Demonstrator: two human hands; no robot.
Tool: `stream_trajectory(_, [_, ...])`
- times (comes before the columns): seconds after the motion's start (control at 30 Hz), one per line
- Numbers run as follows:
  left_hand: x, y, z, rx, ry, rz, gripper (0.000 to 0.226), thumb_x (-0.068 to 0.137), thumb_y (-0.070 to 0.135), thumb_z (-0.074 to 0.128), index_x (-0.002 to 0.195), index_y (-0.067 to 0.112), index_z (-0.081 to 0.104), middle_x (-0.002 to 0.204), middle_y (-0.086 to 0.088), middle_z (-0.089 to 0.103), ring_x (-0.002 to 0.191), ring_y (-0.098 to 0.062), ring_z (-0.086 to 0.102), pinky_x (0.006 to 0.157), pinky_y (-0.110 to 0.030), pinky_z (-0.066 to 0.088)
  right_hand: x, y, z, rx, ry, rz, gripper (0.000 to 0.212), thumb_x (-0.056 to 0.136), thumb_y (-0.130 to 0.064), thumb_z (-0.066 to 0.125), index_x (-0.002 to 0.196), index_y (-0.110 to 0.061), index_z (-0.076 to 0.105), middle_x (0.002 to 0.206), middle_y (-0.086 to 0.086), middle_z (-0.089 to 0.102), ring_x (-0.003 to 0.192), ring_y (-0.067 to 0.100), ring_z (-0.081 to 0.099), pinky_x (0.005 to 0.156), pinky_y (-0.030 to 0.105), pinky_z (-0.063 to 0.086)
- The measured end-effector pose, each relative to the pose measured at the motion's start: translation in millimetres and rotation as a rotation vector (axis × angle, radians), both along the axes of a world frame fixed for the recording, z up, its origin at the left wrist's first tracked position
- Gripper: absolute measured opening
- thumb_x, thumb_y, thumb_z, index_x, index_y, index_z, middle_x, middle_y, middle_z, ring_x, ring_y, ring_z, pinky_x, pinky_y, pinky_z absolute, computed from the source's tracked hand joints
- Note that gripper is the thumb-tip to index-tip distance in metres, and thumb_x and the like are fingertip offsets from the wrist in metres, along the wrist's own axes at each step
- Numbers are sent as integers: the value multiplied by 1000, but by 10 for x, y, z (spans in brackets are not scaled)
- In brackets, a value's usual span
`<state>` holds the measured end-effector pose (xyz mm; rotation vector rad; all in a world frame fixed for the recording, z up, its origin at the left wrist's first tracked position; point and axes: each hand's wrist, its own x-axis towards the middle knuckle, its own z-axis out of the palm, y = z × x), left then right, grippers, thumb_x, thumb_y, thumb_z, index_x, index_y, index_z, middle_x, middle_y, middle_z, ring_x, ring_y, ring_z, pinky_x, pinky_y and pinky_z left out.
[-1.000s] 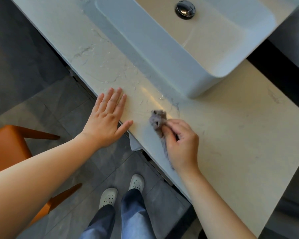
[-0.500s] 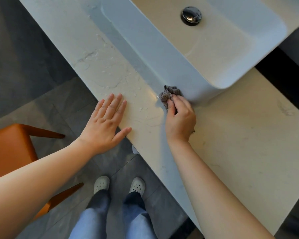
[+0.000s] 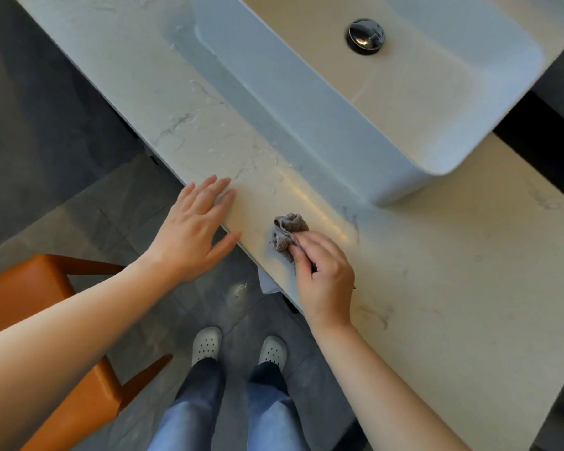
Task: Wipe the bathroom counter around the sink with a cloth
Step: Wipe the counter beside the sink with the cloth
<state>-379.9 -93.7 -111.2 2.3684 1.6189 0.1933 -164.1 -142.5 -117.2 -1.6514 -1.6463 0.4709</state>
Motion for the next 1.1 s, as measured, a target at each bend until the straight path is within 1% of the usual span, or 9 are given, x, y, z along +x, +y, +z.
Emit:
stream_trajectory(0.13, [-62, 48, -56, -33, 47, 12, 78, 91, 58, 25, 149, 6, 24, 157, -12, 19, 146, -27, 11, 119, -43, 8, -105, -161, 94, -99, 53, 47, 17, 82, -10, 68, 98, -11, 74, 99, -2, 71, 93, 10, 64, 85, 28, 52])
stream_trajectory(0.33, [-130, 73, -90, -30, 63, -33, 77, 92, 58, 24, 149, 6, 25, 157, -12, 21, 146, -28, 13, 119, -43, 10, 72, -84, 502, -532, 556, 5, 17, 87, -13, 64, 98, -23, 73, 93, -12, 74, 91, 3, 67, 78, 16, 50])
stream_trajectory(0.47, [-121, 69, -92, -26, 61, -34, 78, 92, 58, 23, 149, 6, 25, 157, -13, 21, 146, -29, 12, 119, -44, 9, 434, 234, 506, -473, 309, -200, 24, 90, -20, 61, 114, -20, 67, 109, -7, 69, 96, 1, 62, 89, 19, 45])
stream_trajectory(0.57, [-82, 56, -104, -34, 60, -10, 80, 90, 61, 20, 150, 7, 21, 158, -12, 17, 147, -28, 7, 119, -45, 7, 528, 303, 575, -366, 131, -332, 33, 92, -23, 58, 124, -16, 60, 109, -3, 67, 90, 2, 59, 81, 10, 43])
stream_trajectory(0.63, [-50, 48, -98, -43, 49, 7, 83, 89, 63, 18, 150, 7, 19, 159, -11, 14, 147, -27, 4, 119, -45, 5, 424, 201, 612, -354, 89, -265, 37, 91, -29, 59, 125, -16, 58, 106, -7, 65, 85, -2, 58, 77, 4, 43])
stream_trajectory(0.73, [-13, 35, -80, -48, 47, 24, 85, 89, 64, 17, 151, 6, 15, 159, -10, 9, 147, -26, 1, 119, -43, 2, 155, -69, 509, -374, -19, -157, 49, 85, -37, 63, 130, -18, 54, 120, -2, 60, 105, 10, 57, 92, 25, 48])
stream_trajectory(0.9, [-60, 42, -89, -41, 72, -11, 84, 89, 63, 18, 151, 7, 13, 159, -11, 10, 147, -27, 2, 119, -44, 3, 72, -259, 335, -310, -190, -441, 68, 83, -48, 63, 136, -10, 44, 141, 9, 43, 132, 24, 37, 108, 41, 31])
stream_trajectory(0.97, [-67, 40, -94, -41, 80, -20, 84, 89, 63, 19, 151, 7, 13, 159, -12, 10, 147, -27, 2, 119, -44, 3, 191, -230, 308, -408, -165, -535, 62, 87, -46, 58, 133, -7, 45, 132, 11, 49, 124, 28, 43, 102, 41, 36])
stream_trajectory(1.1, [-50, 28, -102, -35, 92, -16, 85, 89, 63, 18, 151, 6, 14, 159, -12, 10, 147, -28, 3, 119, -44, 3, 360, -81, 402, -403, 28, -539, 12, 81, -16, 68, 92, -15, 64, 84, 4, 59, 82, 25, 57, 72, 28, 45])
